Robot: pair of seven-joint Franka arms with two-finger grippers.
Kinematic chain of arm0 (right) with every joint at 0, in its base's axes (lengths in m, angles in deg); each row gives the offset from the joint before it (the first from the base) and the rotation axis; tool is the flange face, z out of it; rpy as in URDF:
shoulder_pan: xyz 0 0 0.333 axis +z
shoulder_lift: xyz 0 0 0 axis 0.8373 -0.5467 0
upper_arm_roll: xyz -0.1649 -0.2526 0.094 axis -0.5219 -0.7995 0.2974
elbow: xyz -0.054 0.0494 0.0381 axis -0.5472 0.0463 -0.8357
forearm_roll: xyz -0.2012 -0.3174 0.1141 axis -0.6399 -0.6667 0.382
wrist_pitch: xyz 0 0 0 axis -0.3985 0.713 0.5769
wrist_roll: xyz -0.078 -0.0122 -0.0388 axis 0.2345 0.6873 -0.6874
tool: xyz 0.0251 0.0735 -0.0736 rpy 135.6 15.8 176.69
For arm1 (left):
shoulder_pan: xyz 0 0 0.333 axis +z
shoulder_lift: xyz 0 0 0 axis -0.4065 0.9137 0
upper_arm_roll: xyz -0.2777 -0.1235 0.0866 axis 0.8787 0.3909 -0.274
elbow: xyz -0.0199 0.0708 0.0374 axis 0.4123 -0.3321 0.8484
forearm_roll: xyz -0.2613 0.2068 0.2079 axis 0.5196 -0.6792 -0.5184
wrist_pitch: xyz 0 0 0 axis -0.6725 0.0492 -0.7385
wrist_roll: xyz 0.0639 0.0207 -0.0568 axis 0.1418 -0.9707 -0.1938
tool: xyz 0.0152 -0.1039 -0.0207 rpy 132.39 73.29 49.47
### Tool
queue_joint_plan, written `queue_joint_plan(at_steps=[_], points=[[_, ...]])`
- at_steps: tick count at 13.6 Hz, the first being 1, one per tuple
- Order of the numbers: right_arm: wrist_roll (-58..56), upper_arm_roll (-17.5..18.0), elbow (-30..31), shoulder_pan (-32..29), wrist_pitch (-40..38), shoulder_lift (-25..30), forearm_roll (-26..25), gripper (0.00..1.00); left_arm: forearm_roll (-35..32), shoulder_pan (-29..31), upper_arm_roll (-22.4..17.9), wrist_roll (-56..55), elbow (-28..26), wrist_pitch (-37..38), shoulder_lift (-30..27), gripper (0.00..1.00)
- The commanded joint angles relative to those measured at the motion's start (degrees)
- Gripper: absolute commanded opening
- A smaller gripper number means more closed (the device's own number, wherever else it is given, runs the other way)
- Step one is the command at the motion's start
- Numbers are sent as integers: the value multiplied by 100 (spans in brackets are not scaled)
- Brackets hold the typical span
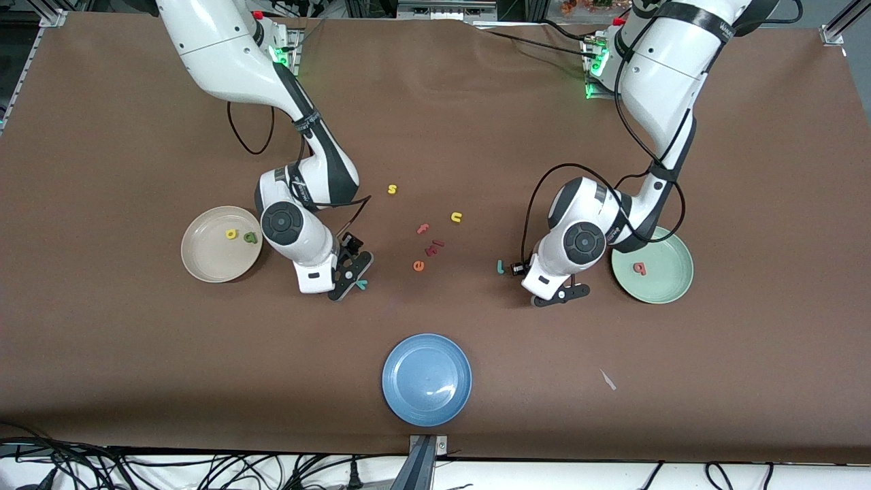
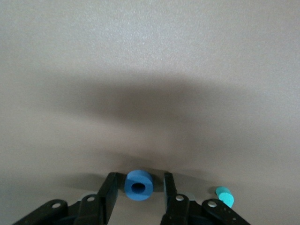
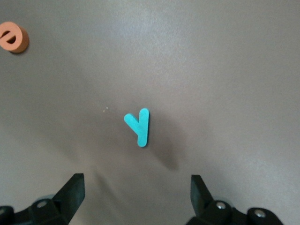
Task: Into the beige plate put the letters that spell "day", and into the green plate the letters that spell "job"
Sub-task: 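Carry the blue o to the green plate while the right gripper grasps teal y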
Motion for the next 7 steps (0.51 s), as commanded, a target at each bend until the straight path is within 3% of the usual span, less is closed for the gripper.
queue_joint_plan(at_steps=[1, 4, 7], points=[[-156, 84, -402, -60, -35, -276, 141, 100, 44, -44, -41, 85, 27, -64, 34, 36], [-138, 93, -525, -43, -18, -408, 141, 100, 44, -53, -49, 85, 27, -64, 34, 32], [-121, 93, -675, -17, -17, -566, 132, 99, -113, -62, -49, 77, 18, -64, 26, 22]])
